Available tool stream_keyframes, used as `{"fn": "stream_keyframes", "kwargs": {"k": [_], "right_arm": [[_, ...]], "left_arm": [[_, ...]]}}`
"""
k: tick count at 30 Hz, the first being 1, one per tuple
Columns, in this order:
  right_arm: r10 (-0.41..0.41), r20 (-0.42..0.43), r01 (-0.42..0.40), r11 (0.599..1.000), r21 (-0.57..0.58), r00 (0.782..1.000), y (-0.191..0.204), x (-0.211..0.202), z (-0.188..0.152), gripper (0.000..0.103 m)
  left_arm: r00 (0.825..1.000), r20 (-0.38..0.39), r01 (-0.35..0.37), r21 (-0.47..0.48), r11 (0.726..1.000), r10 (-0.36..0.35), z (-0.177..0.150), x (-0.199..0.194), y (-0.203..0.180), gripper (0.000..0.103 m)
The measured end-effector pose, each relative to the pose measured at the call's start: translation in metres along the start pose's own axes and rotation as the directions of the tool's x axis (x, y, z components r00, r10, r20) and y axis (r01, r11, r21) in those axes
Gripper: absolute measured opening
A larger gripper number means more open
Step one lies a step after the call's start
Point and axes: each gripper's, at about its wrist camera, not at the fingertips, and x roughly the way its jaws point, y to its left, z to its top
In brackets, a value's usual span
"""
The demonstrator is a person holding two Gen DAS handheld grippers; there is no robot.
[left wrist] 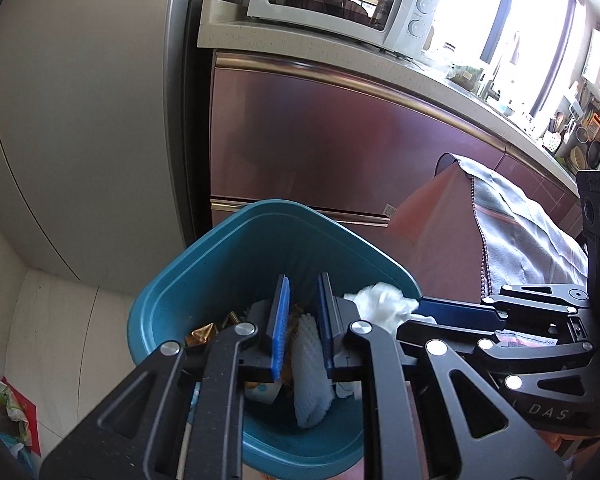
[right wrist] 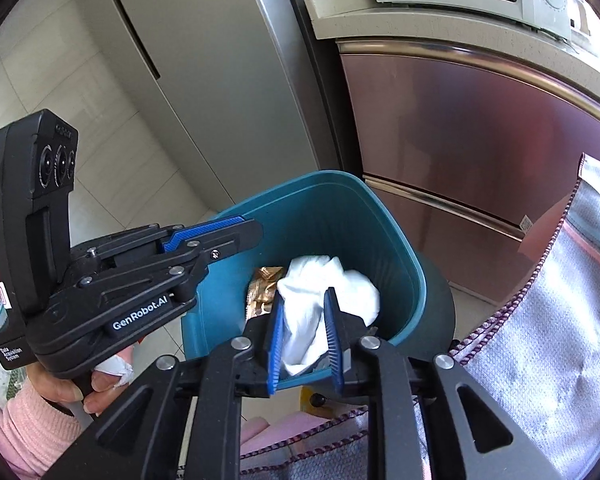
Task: Collect trash
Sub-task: 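Open both grippers to drop the peel and tissue into the bin, then return both tools to the table over the remaining peel and wrappers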
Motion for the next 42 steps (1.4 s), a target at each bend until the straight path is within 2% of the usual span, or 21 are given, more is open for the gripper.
{"fn": "stream_keyframes", "kwargs": {"k": [6, 9, 15, 18, 24, 28, 33, 38, 42], "right_arm": [[-0.004, 0.008, 0.004, 1.000, 0.014, 1.000, -0.004, -0.004, -0.003, 0.019], [-0.001, 0.014, 0.000, 1.000, 0.017, 1.000, -0.005, -0.008, -0.005, 0.019], [0.015, 0.047, -0.016, 1.000, 0.023, 0.999, -0.005, -0.026, -0.014, 0.019], [0.019, 0.078, -0.021, 1.000, 0.023, 0.997, -0.005, -0.041, -0.020, 0.023], [0.014, 0.155, -0.017, 1.000, 0.023, 0.988, -0.004, -0.077, -0.036, 0.025], [-0.005, 0.218, 0.000, 1.000, 0.026, 0.976, -0.006, -0.108, -0.053, 0.034], [-0.042, 0.280, 0.025, 0.998, 0.064, 0.959, -0.018, -0.149, -0.079, 0.039], [-0.133, 0.326, 0.092, 0.986, 0.139, 0.936, -0.039, -0.190, -0.113, 0.044], [-0.216, 0.336, 0.150, 0.966, 0.212, 0.917, -0.059, -0.215, -0.140, 0.045]], "left_arm": [[1.000, 0.004, 0.014, -0.007, 1.000, -0.014, -0.003, 0.002, -0.005, 0.017], [0.999, 0.023, 0.031, -0.004, 1.000, -0.031, -0.003, -0.004, -0.009, 0.023], [0.995, 0.087, 0.054, 0.034, 0.998, -0.056, -0.002, -0.029, -0.022, 0.030], [0.991, 0.120, 0.057, 0.062, 0.996, -0.065, -0.004, -0.044, -0.030, 0.034], [0.977, 0.195, 0.065, 0.124, 0.990, -0.089, -0.011, -0.078, -0.052, 0.047], [0.964, 0.236, 0.083, 0.168, 0.982, -0.122, -0.018, -0.101, -0.071, 0.060], [0.946, 0.257, 0.136, 0.245, 0.960, -0.200, -0.030, -0.121, -0.106, 0.072], [0.926, 0.247, 0.194, 0.337, 0.922, -0.285, -0.045, -0.129, -0.154, 0.085], [0.912, 0.213, 0.252, 0.386, 0.888, -0.351, -0.056, -0.128, -0.195, 0.089]]}}
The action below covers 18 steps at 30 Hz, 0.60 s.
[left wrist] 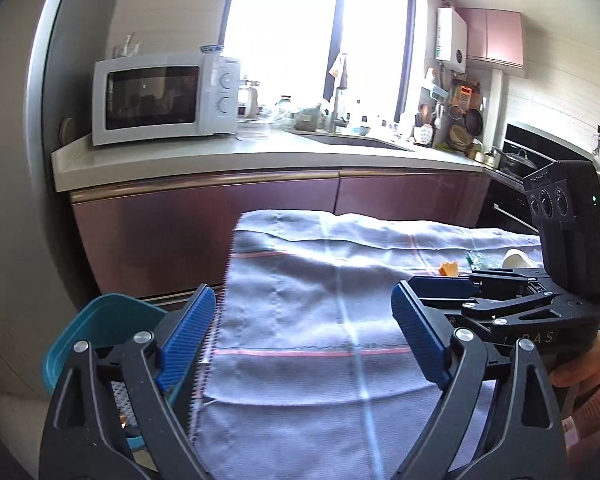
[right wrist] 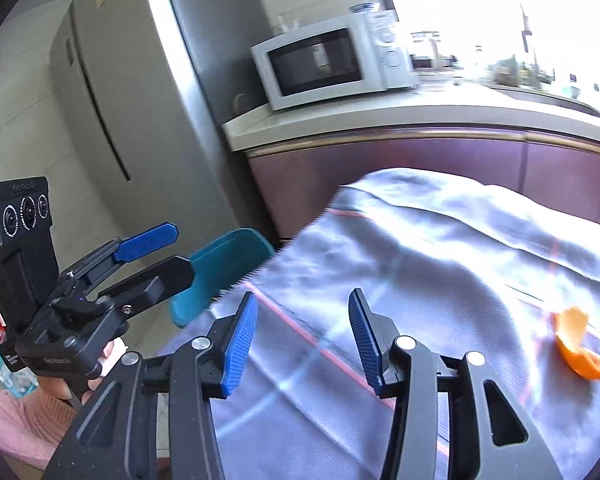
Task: Collect trash
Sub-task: 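Return both tools to the table over the remaining peel and wrappers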
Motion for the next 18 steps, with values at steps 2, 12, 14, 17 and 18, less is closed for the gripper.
{"fn": "stream_keyframes", "kwargs": {"k": [2, 12, 14, 17, 18], "right_arm": [[-0.031, 0.009, 0.030, 0.999, 0.039, 0.999, -0.016, -0.012, -0.007, 0.045], [-0.203, 0.043, 0.191, 0.962, 0.194, 0.978, -0.088, -0.062, -0.044, 0.047], [-0.232, 0.047, 0.217, 0.951, 0.220, 0.972, -0.100, -0.071, -0.051, 0.047], [-0.267, 0.054, 0.245, 0.936, 0.254, 0.962, -0.116, -0.086, -0.060, 0.047], [-0.281, 0.057, 0.257, 0.930, 0.263, 0.958, -0.122, -0.091, -0.063, 0.047]], "left_arm": [[0.999, -0.012, 0.037, 0.017, 0.999, -0.037, 0.000, 0.007, -0.020, 0.089], [0.983, -0.080, 0.169, 0.080, 0.982, -0.163, 0.001, 0.051, -0.095, 0.090], [0.980, -0.102, 0.181, 0.087, 0.980, -0.172, 0.001, 0.062, -0.108, 0.090], [0.974, -0.134, 0.195, 0.095, 0.976, -0.182, 0.001, 0.078, -0.122, 0.090], [0.972, -0.144, 0.201, 0.097, 0.975, -0.186, 0.001, 0.083, -0.127, 0.090]]}}
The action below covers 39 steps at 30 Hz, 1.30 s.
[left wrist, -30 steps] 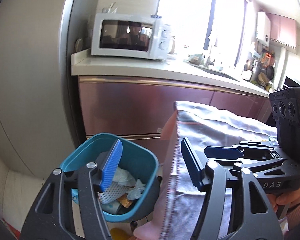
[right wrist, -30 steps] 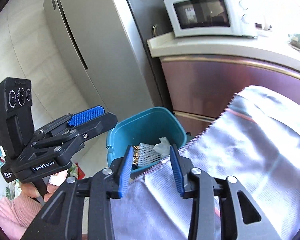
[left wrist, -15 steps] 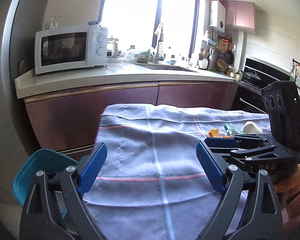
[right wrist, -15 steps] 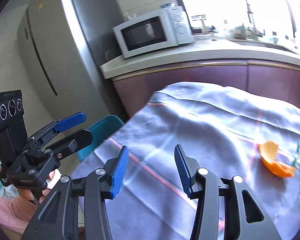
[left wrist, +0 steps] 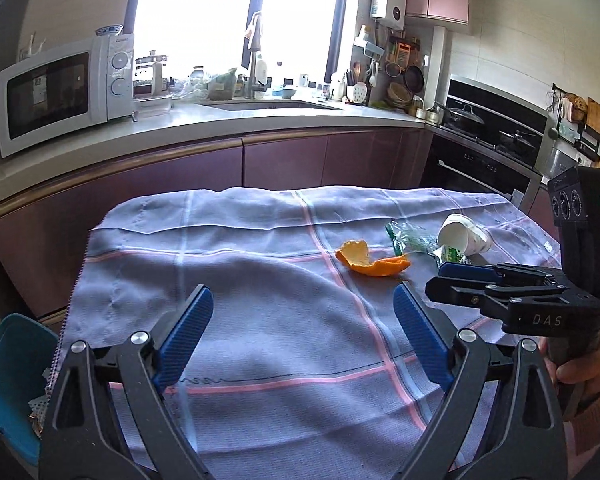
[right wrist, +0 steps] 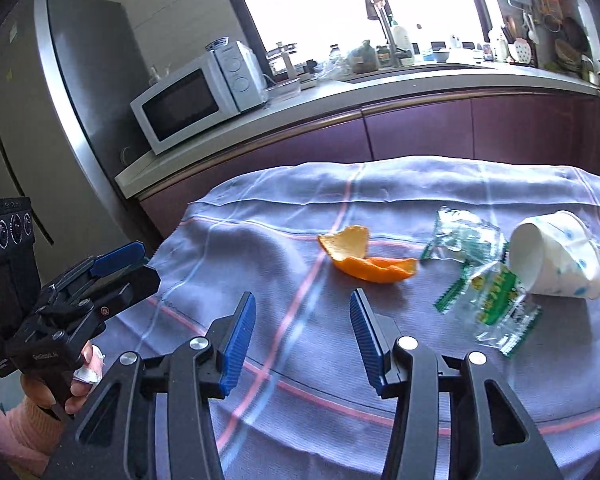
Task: Collect trash
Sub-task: 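Return both tools to the table over the remaining peel and wrappers, then grasp the orange peel with the left gripper while the right gripper grasps a green wrapper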
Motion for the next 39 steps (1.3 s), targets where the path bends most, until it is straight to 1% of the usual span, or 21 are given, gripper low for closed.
{"fn": "stream_keyframes", "kwargs": {"k": [8, 15, 19, 27, 31, 37, 39], "right_arm": [[-0.092, 0.033, 0.088, 0.992, 0.090, 0.995, -0.049, -0.025, -0.008, 0.047], [-0.138, 0.031, 0.131, 0.979, 0.156, 0.990, -0.082, -0.032, -0.014, 0.047], [-0.146, 0.017, 0.141, 0.974, 0.176, 0.989, -0.093, -0.029, -0.015, 0.047], [-0.137, -0.023, 0.139, 0.961, 0.238, 0.990, -0.114, -0.019, -0.018, 0.047], [-0.125, -0.033, 0.129, 0.957, 0.261, 0.992, -0.120, -0.014, -0.015, 0.048], [-0.115, -0.045, 0.123, 0.957, 0.263, 0.992, -0.122, -0.006, -0.011, 0.050], [-0.113, -0.051, 0.122, 0.957, 0.264, 0.992, -0.122, -0.003, -0.010, 0.050]], "left_arm": [[0.998, -0.061, 0.033, 0.018, 0.999, -0.032, 0.013, 0.042, -0.022, 0.088], [0.993, -0.111, 0.044, 0.022, 0.999, -0.042, 0.022, 0.073, -0.034, 0.084], [0.989, -0.140, 0.045, 0.024, 0.999, -0.041, 0.024, 0.091, -0.039, 0.081], [0.978, -0.204, 0.051, -0.001, 0.999, -0.050, 0.028, 0.123, -0.040, 0.071], [0.969, -0.239, 0.059, -0.006, 0.998, -0.059, 0.030, 0.140, -0.039, 0.063], [0.951, -0.293, 0.089, -0.041, 0.995, -0.097, 0.032, 0.164, -0.039, 0.059], [0.944, -0.311, 0.101, -0.050, 0.994, -0.112, 0.032, 0.172, -0.040, 0.055]]}}
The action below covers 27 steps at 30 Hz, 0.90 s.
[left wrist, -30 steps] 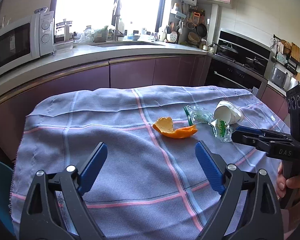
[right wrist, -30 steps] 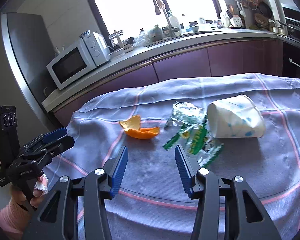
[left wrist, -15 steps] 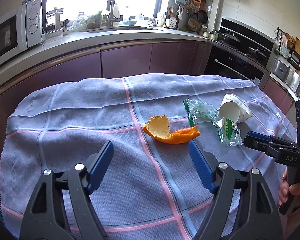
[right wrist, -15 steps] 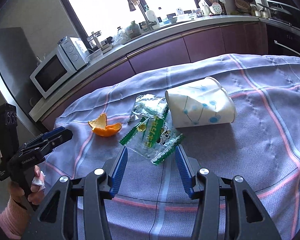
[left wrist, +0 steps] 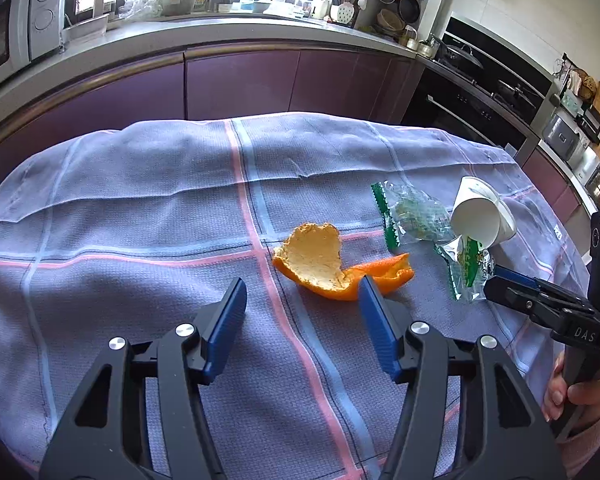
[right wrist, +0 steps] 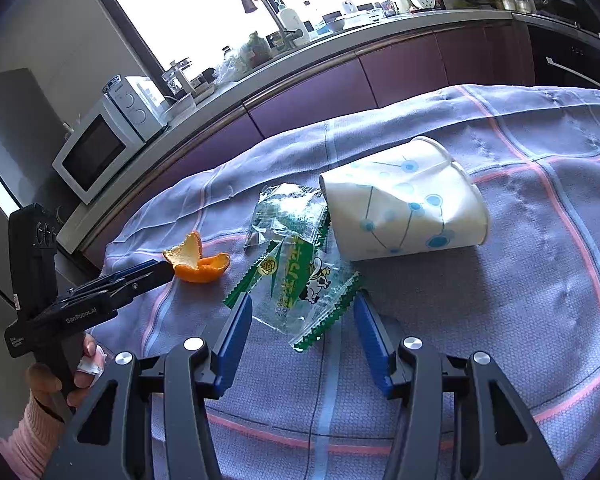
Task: Collect trash
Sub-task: 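Grasp the orange peel with the left gripper while the right gripper grasps a green wrapper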
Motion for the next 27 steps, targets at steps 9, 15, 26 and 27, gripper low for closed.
{"fn": "stream_keyframes", "kwargs": {"k": [9, 15, 26, 27], "right_arm": [[0.001, -0.014, -0.001, 1.000, 0.007, 1.000, 0.000, 0.007, 0.004, 0.038], [0.026, -0.013, -0.026, 1.000, 0.015, 1.000, -0.004, 0.005, 0.003, 0.029], [0.055, 0.008, -0.055, 0.998, -0.001, 0.998, -0.001, -0.003, 0.001, 0.027], [0.058, 0.009, -0.058, 0.998, -0.001, 0.998, -0.002, -0.003, 0.001, 0.027]], "left_arm": [[0.996, -0.034, 0.078, -0.052, 0.996, -0.080, 0.009, 0.013, 0.002, 0.045], [0.995, -0.030, 0.095, -0.067, 0.993, -0.097, 0.009, 0.014, 0.001, 0.036], [0.996, -0.024, 0.087, -0.057, 0.995, -0.088, 0.000, 0.008, 0.000, 0.008], [0.996, -0.022, 0.090, -0.055, 0.994, -0.091, 0.000, 0.007, -0.001, 0.008]]}}
